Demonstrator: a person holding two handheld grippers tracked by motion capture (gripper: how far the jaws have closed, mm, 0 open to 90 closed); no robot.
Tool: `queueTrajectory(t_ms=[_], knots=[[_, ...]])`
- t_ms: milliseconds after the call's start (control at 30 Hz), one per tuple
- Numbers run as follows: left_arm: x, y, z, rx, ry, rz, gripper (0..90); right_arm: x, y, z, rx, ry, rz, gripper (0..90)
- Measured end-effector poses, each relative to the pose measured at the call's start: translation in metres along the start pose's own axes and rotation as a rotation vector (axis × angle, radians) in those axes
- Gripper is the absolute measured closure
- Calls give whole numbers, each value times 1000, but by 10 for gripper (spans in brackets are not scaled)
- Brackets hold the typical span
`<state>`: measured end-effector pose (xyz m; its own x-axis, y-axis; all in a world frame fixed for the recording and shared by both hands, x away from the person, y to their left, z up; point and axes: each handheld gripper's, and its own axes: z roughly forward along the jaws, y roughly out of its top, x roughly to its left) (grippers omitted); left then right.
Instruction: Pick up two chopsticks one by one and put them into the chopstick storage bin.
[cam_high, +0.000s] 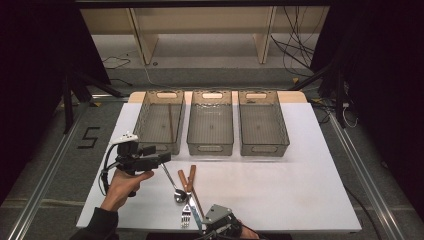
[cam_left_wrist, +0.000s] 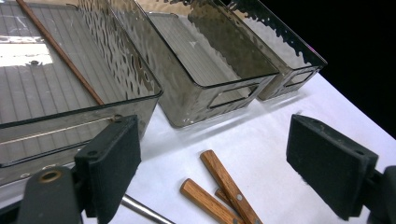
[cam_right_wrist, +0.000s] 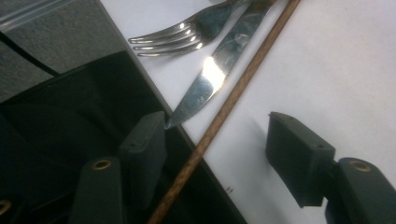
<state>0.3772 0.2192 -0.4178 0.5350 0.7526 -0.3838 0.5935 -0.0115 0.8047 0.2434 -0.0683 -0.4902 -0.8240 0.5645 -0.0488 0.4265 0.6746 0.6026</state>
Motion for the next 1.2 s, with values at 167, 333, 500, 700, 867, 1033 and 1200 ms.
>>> queueTrajectory(t_ms=[167, 333, 500, 700, 867, 1033, 1200], knots=[[-1, -1, -2, -3, -1, 1, 174, 0, 0, -1, 3, -48, -21, 500], [0, -3, -4, -2, 0, -1, 174, -1, -1, -2, 15, -55, -40, 544], [1, -4, -4, -4, -1, -11, 174, -7, -1, -5, 23, -15, -10, 602], [3, -4, -5, -6, -5, -17, 174, -18, -2, -10, 39, 4, 33, 737], [3, -5, -5, -5, -8, -20, 175, -29, -6, -15, 74, -12, 76, 820], [3, -5, -4, 0, -8, -19, 175, -39, -9, -19, 88, -16, 100, 847], [4, -6, -3, 2, -8, -21, 175, -44, -10, -21, 97, -36, 111, 858]])
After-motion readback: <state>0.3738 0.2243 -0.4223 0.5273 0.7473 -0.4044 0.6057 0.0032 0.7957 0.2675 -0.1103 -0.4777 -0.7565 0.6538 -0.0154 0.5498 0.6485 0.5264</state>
